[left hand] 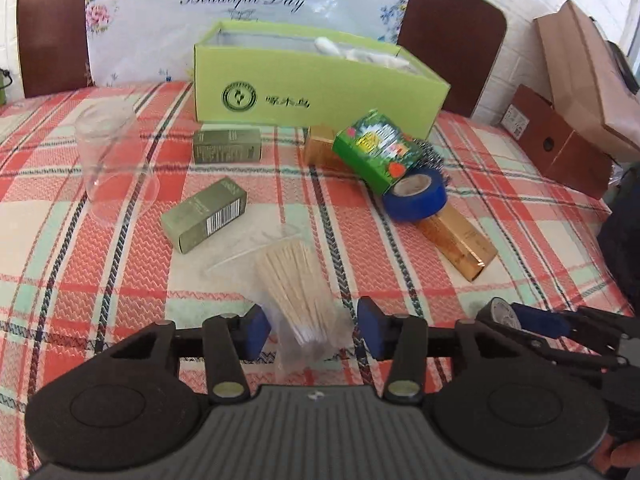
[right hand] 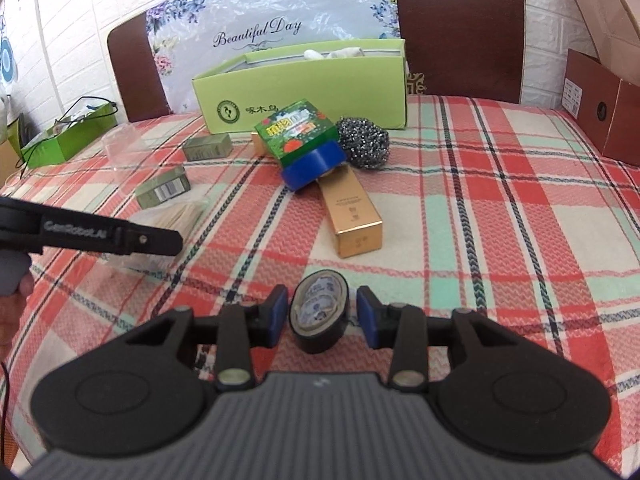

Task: Organize objects
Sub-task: 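Grasp the toothpick bag with the left tool while the right tool grasps the black tape roll, then lower the toothpick bag and black tape roll into the lime box, open both tools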

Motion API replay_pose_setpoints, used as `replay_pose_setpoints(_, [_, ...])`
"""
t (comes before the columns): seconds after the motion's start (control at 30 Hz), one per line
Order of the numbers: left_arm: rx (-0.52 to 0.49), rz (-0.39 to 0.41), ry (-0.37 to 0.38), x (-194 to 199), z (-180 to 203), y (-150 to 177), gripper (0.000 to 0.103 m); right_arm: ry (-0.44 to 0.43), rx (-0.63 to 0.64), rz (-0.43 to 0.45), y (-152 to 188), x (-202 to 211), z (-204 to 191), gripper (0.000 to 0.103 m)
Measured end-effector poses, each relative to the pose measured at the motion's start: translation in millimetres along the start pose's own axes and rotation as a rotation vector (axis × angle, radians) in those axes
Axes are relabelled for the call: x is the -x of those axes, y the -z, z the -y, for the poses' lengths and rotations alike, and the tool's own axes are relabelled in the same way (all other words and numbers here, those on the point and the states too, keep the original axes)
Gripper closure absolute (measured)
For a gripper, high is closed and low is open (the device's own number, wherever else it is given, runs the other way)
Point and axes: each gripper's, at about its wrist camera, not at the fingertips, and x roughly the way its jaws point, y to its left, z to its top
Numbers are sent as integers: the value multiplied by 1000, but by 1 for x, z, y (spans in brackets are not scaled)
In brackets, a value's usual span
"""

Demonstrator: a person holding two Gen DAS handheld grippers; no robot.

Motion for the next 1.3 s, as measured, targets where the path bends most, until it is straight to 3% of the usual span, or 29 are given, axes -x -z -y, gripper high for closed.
replay_pose_setpoints(0.47, [28,19,-27,-5,-3,-4,59,-8,14,-19,2,0,-3,62])
replay_pose_setpoints(0.57, [30,20,-29,-5,-4,-4,70,-8,22,-22,2,-2,-4,73])
replay_pose_setpoints(0.63, [37,18,-10,-4,-6,-5,83,-15,22,-17,1,-2,-5,73])
replay_pose_setpoints(0.8, [22,28,22,4,-3,-9,87,-37,48,14,-8,4,-11,73])
replay_pose_setpoints(1.0, [-13,129,64,28,5,-39,87,-78,99,106,-49,12,-17,73])
replay_pose_setpoints(1.3, [-15,279,72,44,6,-117,87,-61,155,263,-141,-1,-9,73])
